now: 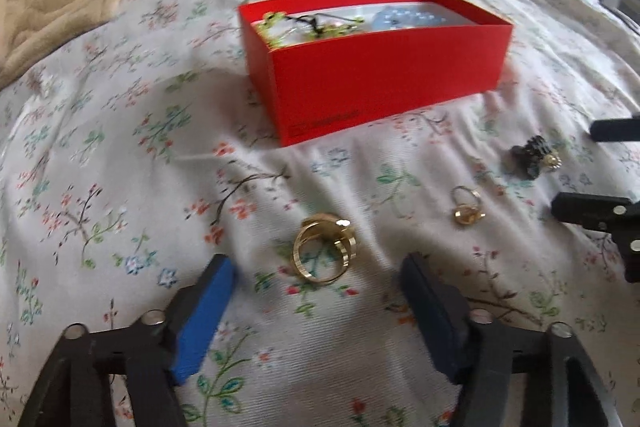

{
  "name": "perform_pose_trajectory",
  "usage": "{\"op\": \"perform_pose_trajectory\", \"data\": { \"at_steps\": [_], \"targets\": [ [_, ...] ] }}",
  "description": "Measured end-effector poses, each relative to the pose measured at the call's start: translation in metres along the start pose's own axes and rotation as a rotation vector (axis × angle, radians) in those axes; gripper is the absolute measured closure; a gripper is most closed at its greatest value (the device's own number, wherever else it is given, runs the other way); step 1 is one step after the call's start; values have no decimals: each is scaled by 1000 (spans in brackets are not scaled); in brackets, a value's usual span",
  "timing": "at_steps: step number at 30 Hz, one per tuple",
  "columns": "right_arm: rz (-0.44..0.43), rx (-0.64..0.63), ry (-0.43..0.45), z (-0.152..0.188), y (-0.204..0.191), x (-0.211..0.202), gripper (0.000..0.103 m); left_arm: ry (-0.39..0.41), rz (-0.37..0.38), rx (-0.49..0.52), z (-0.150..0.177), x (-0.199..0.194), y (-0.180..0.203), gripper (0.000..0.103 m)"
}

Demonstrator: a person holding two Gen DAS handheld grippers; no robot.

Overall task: Organize jewelry
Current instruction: 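Close the left tool on the large gold ring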

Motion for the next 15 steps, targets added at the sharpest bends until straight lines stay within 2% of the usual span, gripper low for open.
{"op": "perform_pose_trajectory", "data": {
  "at_steps": [6, 8, 9, 15],
  "targets": [
    [-11, -11, -1, -3, -6, -1, 0, 4, 23, -2, -5, 0, 1, 60],
    [-16, -14, -1, -4, -8, -1, 0, 1, 29, 3, -7, 1, 3, 73],
    [-19, -15, 0, -4, -8, -1, 0, 0, 33, 6, -8, 2, 4, 77],
    [-34, -31, 14, -8, -16, -6, 0, -5, 30, 7, -10, -1, 6, 80]
  ]
}}
Point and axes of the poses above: each gripper's, at about its wrist camera, not at the fingertips, and x roughly the way its jaws point, y to its right, z to its underside, the point moved 5 cm from there along x, roughly the way its jaws point, and after that the axes turned 4 degrees about -y, right-handed, at the moved point
